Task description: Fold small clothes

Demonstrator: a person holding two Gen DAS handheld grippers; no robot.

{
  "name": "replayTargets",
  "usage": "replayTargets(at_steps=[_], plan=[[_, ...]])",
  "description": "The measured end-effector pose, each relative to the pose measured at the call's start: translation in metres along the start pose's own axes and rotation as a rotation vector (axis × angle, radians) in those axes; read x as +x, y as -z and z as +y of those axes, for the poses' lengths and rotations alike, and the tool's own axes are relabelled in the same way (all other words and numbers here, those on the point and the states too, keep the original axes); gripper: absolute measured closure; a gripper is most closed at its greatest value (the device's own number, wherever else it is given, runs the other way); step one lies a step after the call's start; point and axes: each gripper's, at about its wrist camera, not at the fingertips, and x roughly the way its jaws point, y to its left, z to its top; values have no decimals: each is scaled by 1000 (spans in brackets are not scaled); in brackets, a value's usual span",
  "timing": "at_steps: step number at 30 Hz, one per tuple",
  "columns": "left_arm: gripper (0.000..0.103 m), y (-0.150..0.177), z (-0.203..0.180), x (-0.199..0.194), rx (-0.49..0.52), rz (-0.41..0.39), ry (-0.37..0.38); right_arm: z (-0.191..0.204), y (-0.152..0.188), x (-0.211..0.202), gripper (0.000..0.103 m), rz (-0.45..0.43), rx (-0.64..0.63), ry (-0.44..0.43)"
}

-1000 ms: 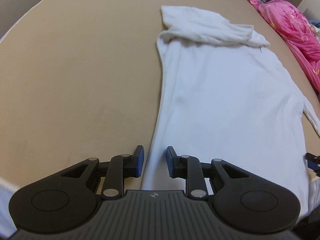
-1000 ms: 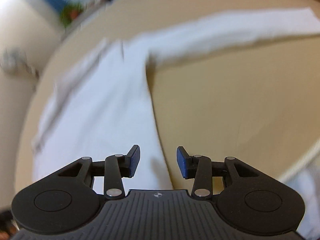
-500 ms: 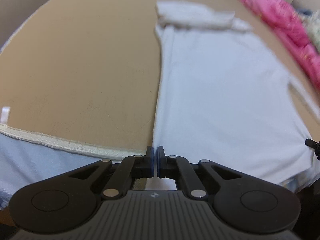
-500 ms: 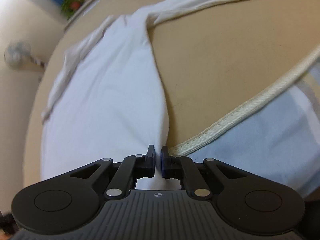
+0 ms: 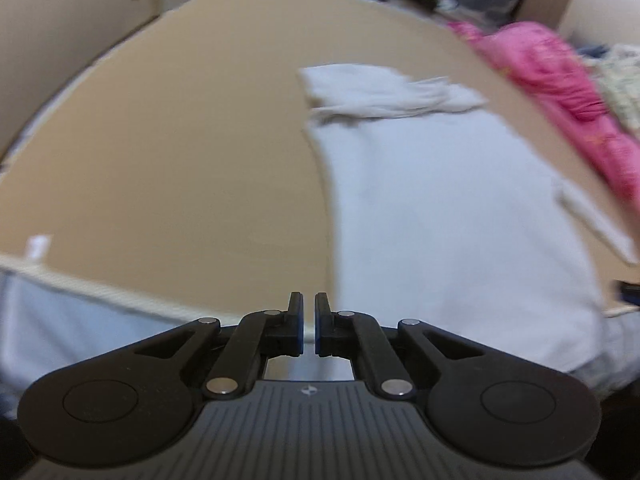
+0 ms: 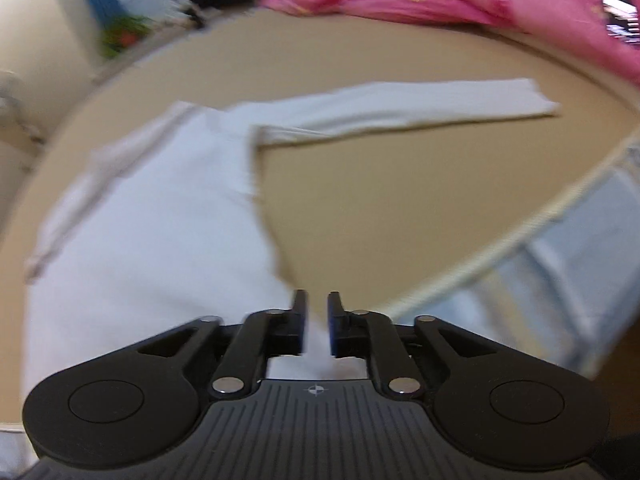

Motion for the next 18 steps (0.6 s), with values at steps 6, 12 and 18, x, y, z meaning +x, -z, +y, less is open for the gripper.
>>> replayTargets(at_steps=[6, 12, 18], plan=[[81, 4, -33, 66, 67, 223, -25, 14, 16, 65, 65, 279, -30, 91], [81, -18, -58, 54, 130, -2, -143, 57, -41, 26, 58, 5, -90, -34], [81, -69, -100, 61, 176, -160, -132, 90, -111, 48, 51, -102, -231, -162]])
